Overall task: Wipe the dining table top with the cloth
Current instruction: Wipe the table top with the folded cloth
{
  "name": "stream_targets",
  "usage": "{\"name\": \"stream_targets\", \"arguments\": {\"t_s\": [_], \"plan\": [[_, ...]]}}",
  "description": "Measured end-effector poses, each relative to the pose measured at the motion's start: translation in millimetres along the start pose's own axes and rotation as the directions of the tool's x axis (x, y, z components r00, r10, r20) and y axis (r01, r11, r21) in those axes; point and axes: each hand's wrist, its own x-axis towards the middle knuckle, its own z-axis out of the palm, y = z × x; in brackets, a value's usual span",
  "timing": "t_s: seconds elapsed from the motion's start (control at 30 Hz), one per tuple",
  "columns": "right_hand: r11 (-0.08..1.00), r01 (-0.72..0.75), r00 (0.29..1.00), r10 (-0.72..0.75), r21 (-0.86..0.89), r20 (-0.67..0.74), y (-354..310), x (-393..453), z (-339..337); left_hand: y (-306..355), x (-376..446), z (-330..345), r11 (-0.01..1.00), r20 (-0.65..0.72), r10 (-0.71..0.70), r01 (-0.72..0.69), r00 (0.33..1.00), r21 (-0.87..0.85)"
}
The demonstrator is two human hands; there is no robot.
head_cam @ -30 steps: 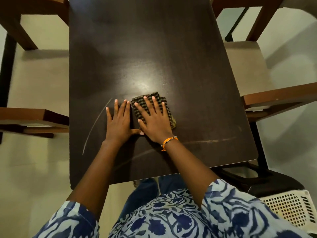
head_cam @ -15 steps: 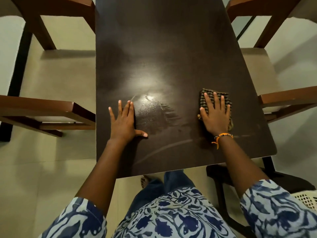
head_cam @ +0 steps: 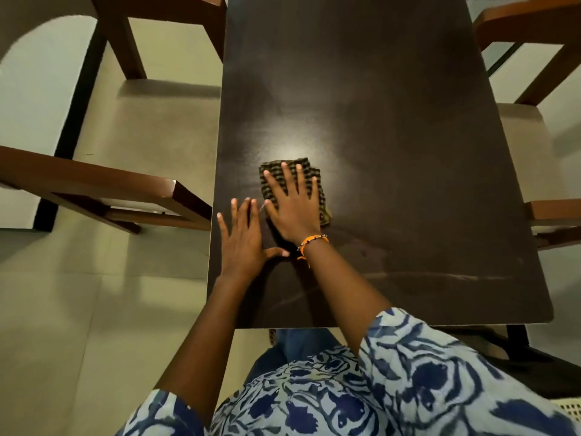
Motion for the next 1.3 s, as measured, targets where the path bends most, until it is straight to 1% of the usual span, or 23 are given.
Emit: {"name": "stream_targets", "arguments": {"t_s": [0.1,0.13,0.17,0.23,0.3,0.4,0.47,0.53,0.6,0.67,0.77,0.87,0.97,1.03,1.07,1.13,1.17,1.23,1.3], "plan": [[0.982,0.175,0.984,-0.172,-0.067,0.047,18.7,-0.9,-5.1,-14.4,7.1,-7.9,0.999,0.007,-0.036,0.036,0.999,0.022],[0.976,0.202,0.979,-0.199,-0.084,0.047,31.8,-1.9,-8.5,-17.7,11.5,-11.2,0.999,0.004,-0.040,0.040,0.999,0.020],[0.976,0.198,0.980,-0.195,-0.090,0.038,46.3,-3.1,-12.4,-20.6,16.1,-14.5,0.999,0.001,-0.042,0.042,0.999,0.013],[0.988,0.118,0.993,-0.118,-0.095,0.008,78.4,-5.2,-21.6,-25.5,23.5,-19.2,0.998,0.002,-0.053,0.053,0.999,-0.026],[0.996,0.009,1.000,-0.012,-0.093,-0.029,113.6,-6.6,-31.5,-28.8,27.7,-21.2,0.991,0.005,-0.078,0.078,0.997,-0.109],[0.983,-0.177,0.980,0.171,-0.055,-0.097,154.1,-7.0,-42.2,-33.0,27.9,-19.9,0.975,0.012,-0.090,0.090,0.996,-0.205],[0.956,-0.294,0.946,0.288,-0.019,-0.150,156.3,-3.5,-40.6,-36.0,27.0,-18.4,0.963,-0.002,-0.075,0.072,0.997,-0.258],[0.924,-0.381,0.906,0.376,0.012,-0.194,140.4,1.9,-34.9,-37.5,26.1,-18.2,0.939,-0.014,-0.074,0.065,0.997,-0.339],[0.911,-0.412,0.889,0.409,0.030,-0.207,114.9,10.4,-28.9,-38.6,25.7,-18.8,0.910,-0.039,-0.103,0.078,0.994,-0.406],[0.930,-0.366,0.912,0.364,0.024,-0.188,82.4,19.8,-20.8,-39.8,24.5,-19.4,0.889,-0.103,-0.135,0.074,0.986,-0.452],[0.968,-0.249,0.957,0.248,0.013,-0.150,18.4,32.5,-4.6,-45.1,24.4,-19.3,0.857,-0.197,-0.169,0.045,0.966,-0.513],[0.996,-0.082,0.992,0.084,0.018,-0.090,-47.7,42.9,14.2,-56.5,27.3,-18.3,0.840,-0.226,-0.202,0.050,0.953,-0.541],[0.996,0.085,0.996,-0.085,0.009,0.004,-85.6,53.8,23.2,-68.6,27.1,-18.5,0.813,-0.233,-0.222,0.048,0.947,-0.581],[0.984,0.177,0.983,-0.177,0.005,0.047,-86.0,57.1,21.6,-73.6,26.3,-18.4,0.774,-0.222,-0.211,0.024,0.952,-0.633],[0.973,0.232,0.971,-0.231,-0.010,0.063,-78.8,57.5,18.6,-74.2,26.1,-18.4,0.749,-0.201,-0.222,0.035,0.954,-0.661],[0.939,0.343,0.938,-0.339,-0.042,0.078,-57.2,57.7,12.8,-77.5,26.2,-19.1,0.685,-0.142,-0.272,0.087,0.952,-0.723],[0.931,0.359,0.932,-0.355,-0.059,0.073,-41.9,56.8,9.2,-77.8,26.8,-18.4,0.644,-0.104,-0.294,0.116,0.950,-0.756],[0.951,0.299,0.954,-0.297,-0.074,0.039,-12.0,54.3,1.3,-81.2,27.0,-17.9,0.584,-0.035,-0.319,0.167,0.947,-0.794],[0.981,0.176,0.984,-0.176,-0.076,0.002,18.6,50.3,-7.2,-84.7,26.6,-17.6,0.553,0.015,-0.318,0.198,0.948,-0.810]]}}
